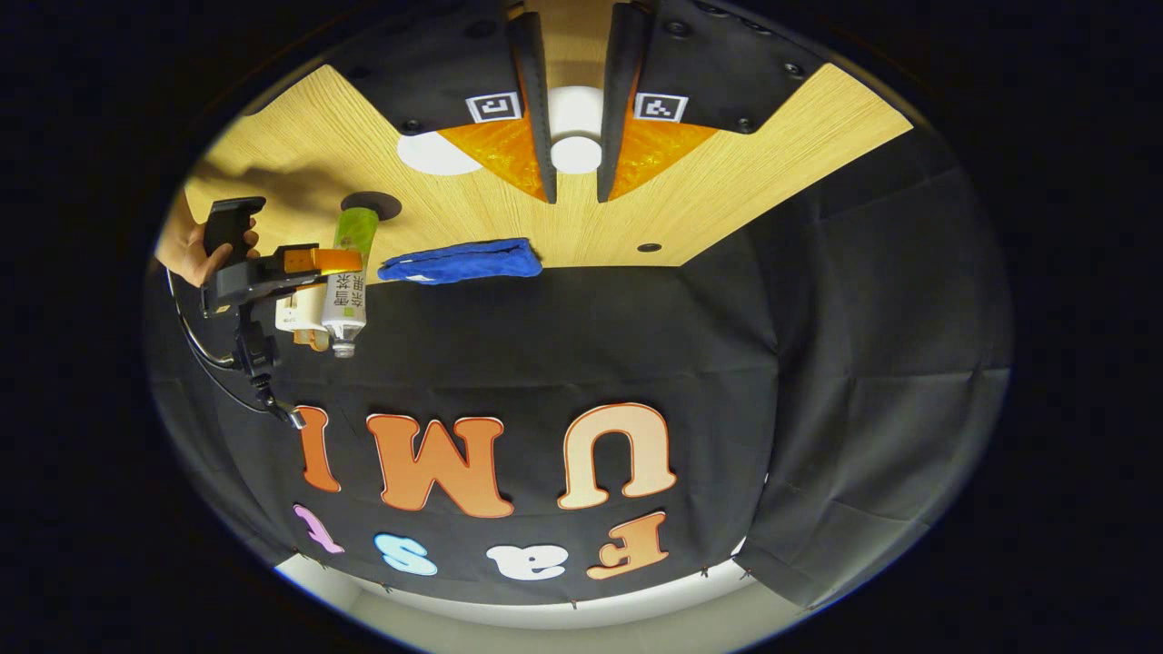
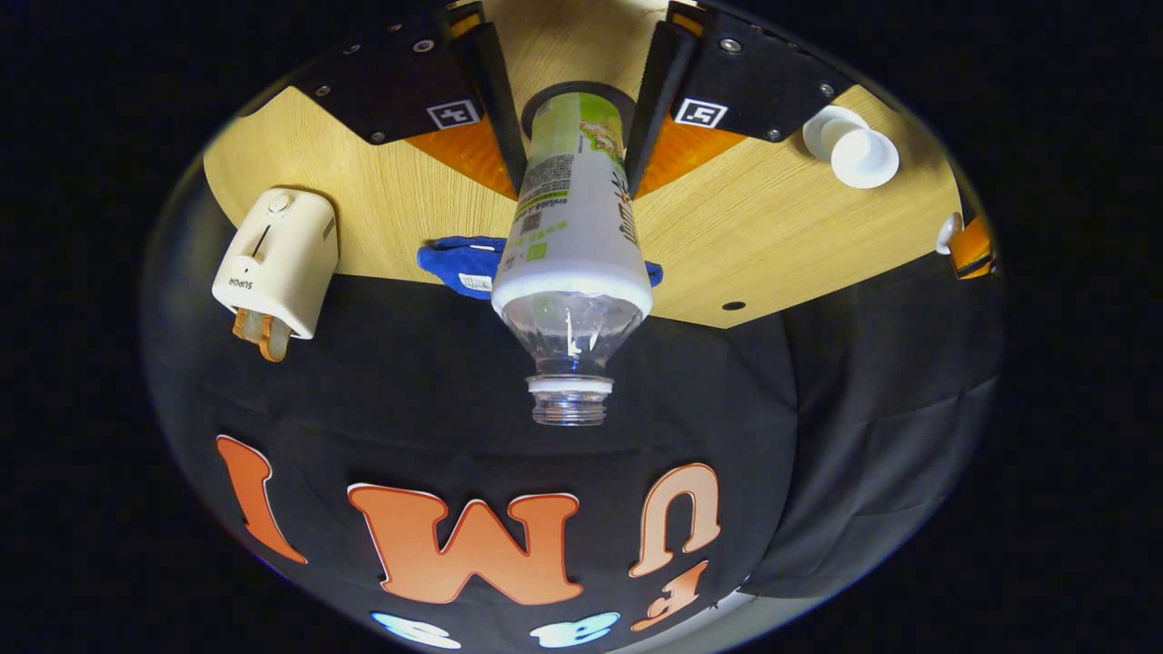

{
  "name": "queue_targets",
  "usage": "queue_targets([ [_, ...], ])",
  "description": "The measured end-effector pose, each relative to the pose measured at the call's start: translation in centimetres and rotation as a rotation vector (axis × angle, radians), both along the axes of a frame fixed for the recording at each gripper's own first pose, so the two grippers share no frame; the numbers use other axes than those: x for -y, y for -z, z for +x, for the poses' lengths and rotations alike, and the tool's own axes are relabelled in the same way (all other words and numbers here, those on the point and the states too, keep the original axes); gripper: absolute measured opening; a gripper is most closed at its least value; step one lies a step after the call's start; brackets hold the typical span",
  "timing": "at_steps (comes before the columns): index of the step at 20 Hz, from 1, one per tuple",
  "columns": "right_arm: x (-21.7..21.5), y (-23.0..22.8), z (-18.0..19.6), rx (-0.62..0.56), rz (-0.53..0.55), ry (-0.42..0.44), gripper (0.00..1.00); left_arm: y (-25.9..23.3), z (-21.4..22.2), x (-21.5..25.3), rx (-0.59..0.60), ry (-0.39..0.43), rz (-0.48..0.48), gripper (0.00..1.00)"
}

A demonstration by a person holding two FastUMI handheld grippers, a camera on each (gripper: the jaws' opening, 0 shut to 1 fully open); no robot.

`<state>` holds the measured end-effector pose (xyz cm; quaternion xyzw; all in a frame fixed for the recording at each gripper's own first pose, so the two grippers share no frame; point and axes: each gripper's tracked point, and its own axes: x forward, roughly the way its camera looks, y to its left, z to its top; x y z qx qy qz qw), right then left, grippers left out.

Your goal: Open the teacup lid with one hand, grasp the water bottle and pour water into the teacup with the other hand; after pouring, place the water bottle on the coaster and then close the teacup lid.

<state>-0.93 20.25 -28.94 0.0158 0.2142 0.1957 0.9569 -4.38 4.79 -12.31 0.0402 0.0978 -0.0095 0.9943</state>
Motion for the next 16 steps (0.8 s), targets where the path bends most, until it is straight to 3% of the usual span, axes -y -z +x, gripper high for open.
queue_targets([
  [3,-0.1,0.1,-0.1,-0.018,0.010,-0.008,0.60,0.3,0.2,0.4,-0.010,0.006,-0.006,0.31],
  [10,0.2,0.1,0.0,-0.011,0.003,-0.010,0.67,0.3,0.9,2.4,-0.012,0.039,-0.032,0.31],
  [16,1.1,-1.2,-1.0,0.022,0.008,-0.020,0.87,0.5,2.4,6.9,-0.008,0.134,-0.087,0.31],
])
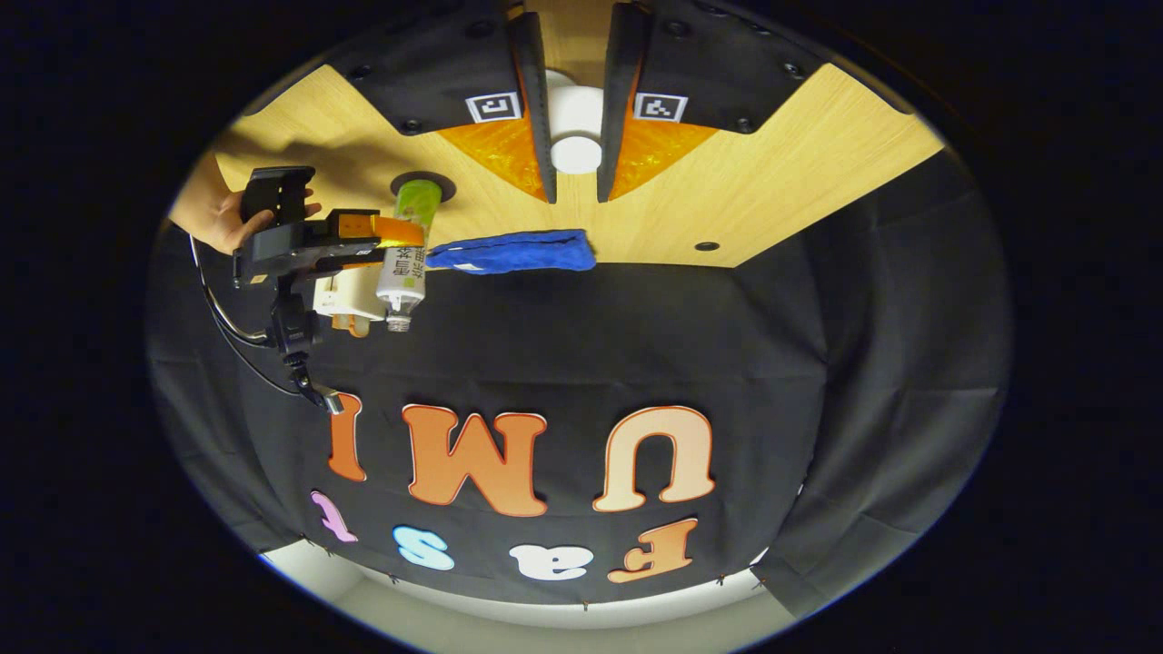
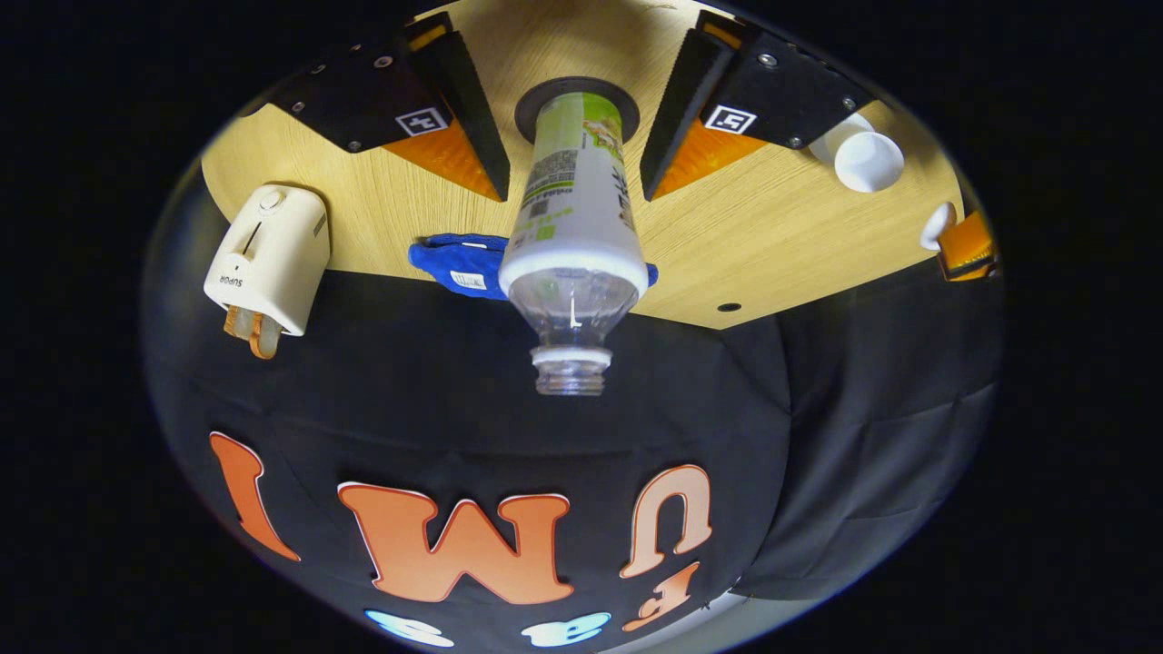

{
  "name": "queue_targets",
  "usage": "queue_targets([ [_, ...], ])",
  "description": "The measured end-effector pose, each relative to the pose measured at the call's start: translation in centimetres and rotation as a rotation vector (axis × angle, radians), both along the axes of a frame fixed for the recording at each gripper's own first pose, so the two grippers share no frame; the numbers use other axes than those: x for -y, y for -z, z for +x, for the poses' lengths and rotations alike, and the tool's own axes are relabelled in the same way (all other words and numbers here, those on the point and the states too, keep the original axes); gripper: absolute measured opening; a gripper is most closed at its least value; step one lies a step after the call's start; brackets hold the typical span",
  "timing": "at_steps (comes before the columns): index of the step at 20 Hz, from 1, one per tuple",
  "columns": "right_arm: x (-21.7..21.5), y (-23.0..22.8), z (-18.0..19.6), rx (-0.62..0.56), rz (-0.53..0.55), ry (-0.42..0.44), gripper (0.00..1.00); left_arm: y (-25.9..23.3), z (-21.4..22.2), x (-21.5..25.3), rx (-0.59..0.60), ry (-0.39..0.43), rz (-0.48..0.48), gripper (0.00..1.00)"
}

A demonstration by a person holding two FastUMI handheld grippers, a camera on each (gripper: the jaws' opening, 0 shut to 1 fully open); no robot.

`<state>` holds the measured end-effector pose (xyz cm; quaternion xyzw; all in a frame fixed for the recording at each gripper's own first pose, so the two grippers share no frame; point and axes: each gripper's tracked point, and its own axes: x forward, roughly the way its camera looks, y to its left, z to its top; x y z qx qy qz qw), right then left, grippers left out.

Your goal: Open the teacup lid with one hand, grasp the water bottle and pour water into the teacup with the other hand; after pouring, place the water bottle on the coaster and then close the teacup lid.

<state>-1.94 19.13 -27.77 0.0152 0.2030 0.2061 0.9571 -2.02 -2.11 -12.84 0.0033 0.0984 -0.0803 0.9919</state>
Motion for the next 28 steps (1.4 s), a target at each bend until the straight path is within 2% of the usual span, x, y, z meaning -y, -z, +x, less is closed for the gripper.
queue_targets([
  [5,1.2,-0.8,-1.4,0.021,0.001,-0.005,0.88,2.4,1.3,2.3,-0.051,0.040,-0.023,0.34],
  [8,1.6,-1.6,-2.5,0.040,0.006,-0.014,0.88,4.1,1.7,3.1,-0.079,0.057,-0.009,0.31],
  [12,1.7,-2.5,-3.9,0.048,0.032,-0.028,0.88,5.9,1.7,3.5,-0.129,0.058,0.001,0.31],
  [14,1.7,-3.1,-4.4,0.058,0.049,-0.033,0.88,6.2,1.7,3.5,-0.134,0.053,0.002,0.28],
  [15,1.9,-3.3,-4.6,0.064,0.051,-0.033,0.88,6.3,1.7,3.5,-0.133,0.054,0.005,0.31],
  [20,2.4,-4.0,-5.8,0.077,0.061,-0.030,0.89,6.0,1.7,3.1,-0.119,0.041,0.010,0.33],
  [21,2.5,-4.2,-6.1,0.074,0.072,-0.029,0.89,5.6,1.8,2.9,-0.108,0.033,0.010,0.46],
  [26,3.1,-6.9,-8.0,0.134,0.108,-0.010,0.93,1.7,2.0,2.0,-0.005,-0.011,0.011,0.68],
  [27,3.3,-7.6,-8.4,0.155,0.110,0.000,0.93,0.7,2.0,1.8,0.012,-0.021,0.015,0.79],
  [28,3.5,-8.1,-8.8,0.172,0.113,0.012,0.93,-0.3,2.0,1.5,0.037,-0.038,0.011,0.82],
])
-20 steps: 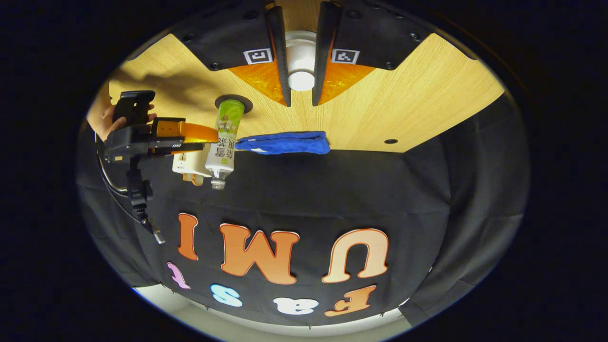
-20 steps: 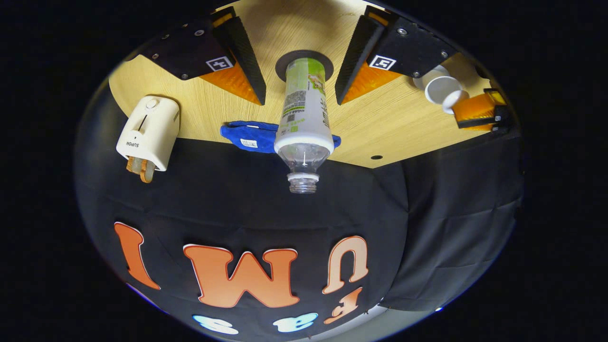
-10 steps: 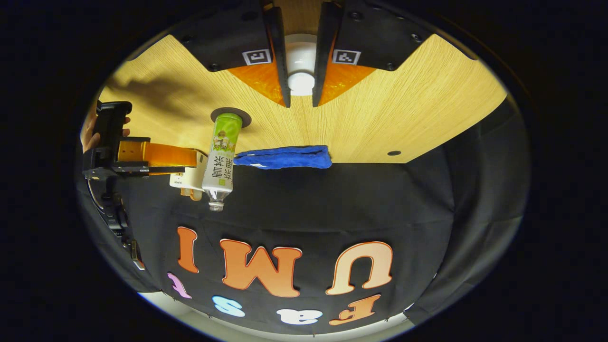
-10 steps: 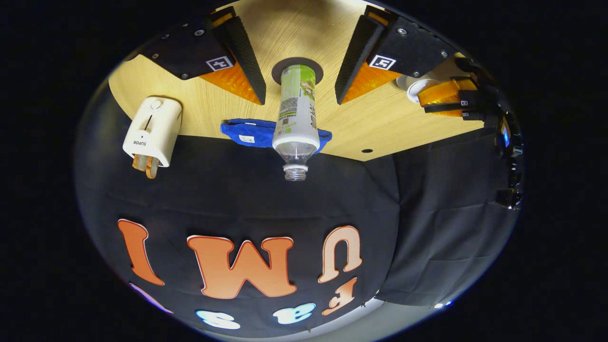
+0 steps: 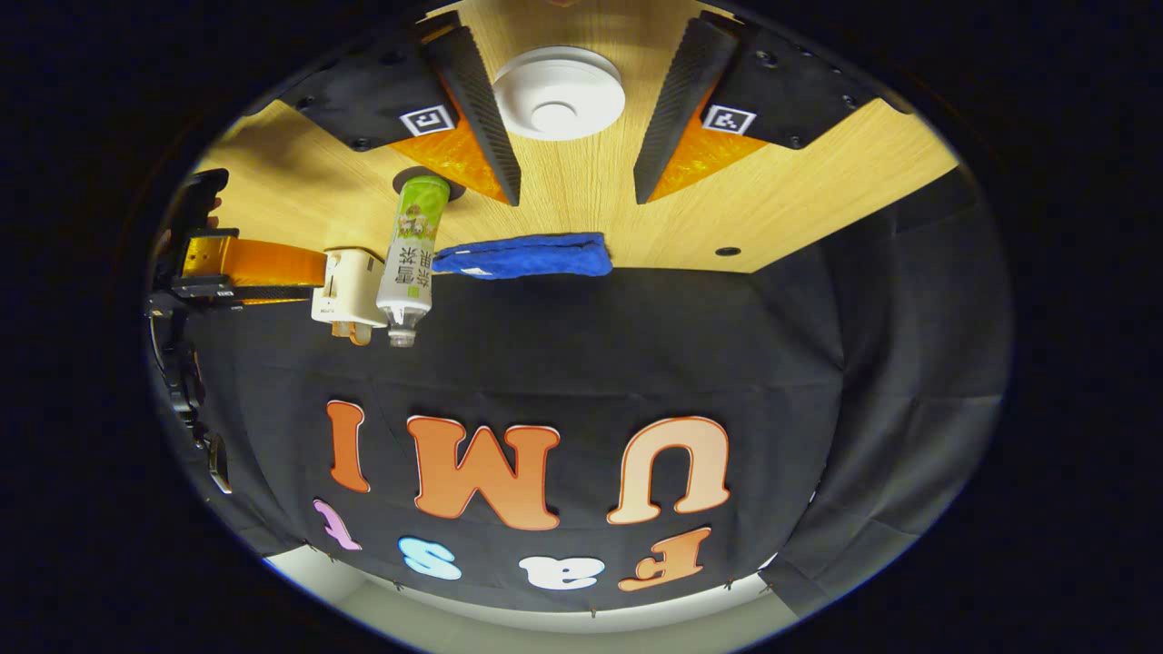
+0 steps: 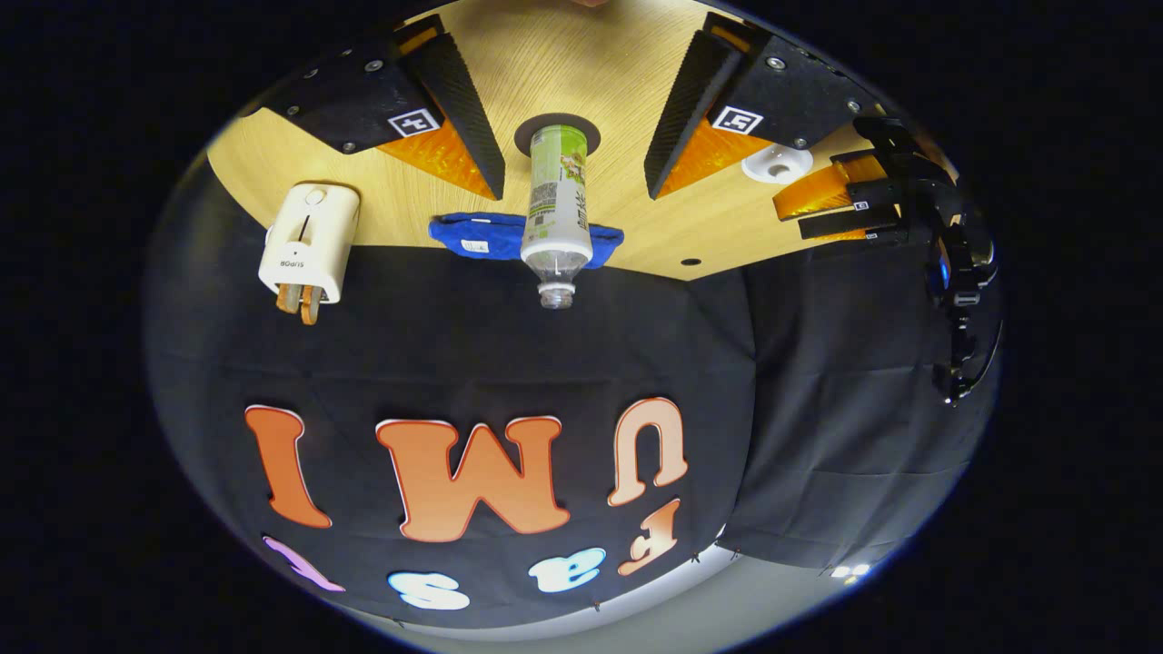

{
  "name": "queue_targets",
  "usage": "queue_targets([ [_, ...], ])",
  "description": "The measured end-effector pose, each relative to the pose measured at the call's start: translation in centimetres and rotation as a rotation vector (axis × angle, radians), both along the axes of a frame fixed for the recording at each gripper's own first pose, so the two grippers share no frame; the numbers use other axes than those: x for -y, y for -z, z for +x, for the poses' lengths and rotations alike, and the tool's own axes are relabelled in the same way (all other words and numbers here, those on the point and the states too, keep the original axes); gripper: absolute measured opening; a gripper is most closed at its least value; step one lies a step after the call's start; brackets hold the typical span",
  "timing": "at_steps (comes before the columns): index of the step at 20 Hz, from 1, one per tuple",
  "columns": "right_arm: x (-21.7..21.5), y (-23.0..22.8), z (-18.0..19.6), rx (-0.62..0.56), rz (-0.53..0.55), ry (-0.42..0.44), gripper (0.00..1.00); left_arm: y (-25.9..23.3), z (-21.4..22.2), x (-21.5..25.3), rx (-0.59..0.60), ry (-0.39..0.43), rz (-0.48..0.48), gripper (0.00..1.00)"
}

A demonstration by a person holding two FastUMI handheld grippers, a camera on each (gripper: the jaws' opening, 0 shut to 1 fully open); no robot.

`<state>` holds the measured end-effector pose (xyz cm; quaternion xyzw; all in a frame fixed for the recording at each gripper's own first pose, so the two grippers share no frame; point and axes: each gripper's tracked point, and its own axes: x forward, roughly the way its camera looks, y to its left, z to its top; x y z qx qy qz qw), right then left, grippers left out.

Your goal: Open the teacup lid with one hand, grasp the water bottle and pour water into the teacup with the other hand; after pouring, place the water bottle on the coaster and then close the teacup lid.

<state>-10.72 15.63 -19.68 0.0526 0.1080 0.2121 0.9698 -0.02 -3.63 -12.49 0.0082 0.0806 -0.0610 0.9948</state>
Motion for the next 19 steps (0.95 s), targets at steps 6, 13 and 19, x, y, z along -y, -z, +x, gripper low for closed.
queue_targets([
  [6,1.0,-1.6,-2.2,0.035,0.017,0.074,0.95,-6.1,-0.4,0.6,0.126,-0.016,-0.047,0.87],
  [13,3.1,-3.3,-3.0,0.115,-0.028,0.172,0.95,-9.6,-0.8,2.0,0.211,-0.025,-0.056,0.93],
  [19,4.2,-3.7,-2.8,0.117,-0.008,0.202,0.95,-11.3,-0.1,2.2,0.290,-0.042,-0.086,0.95],
])
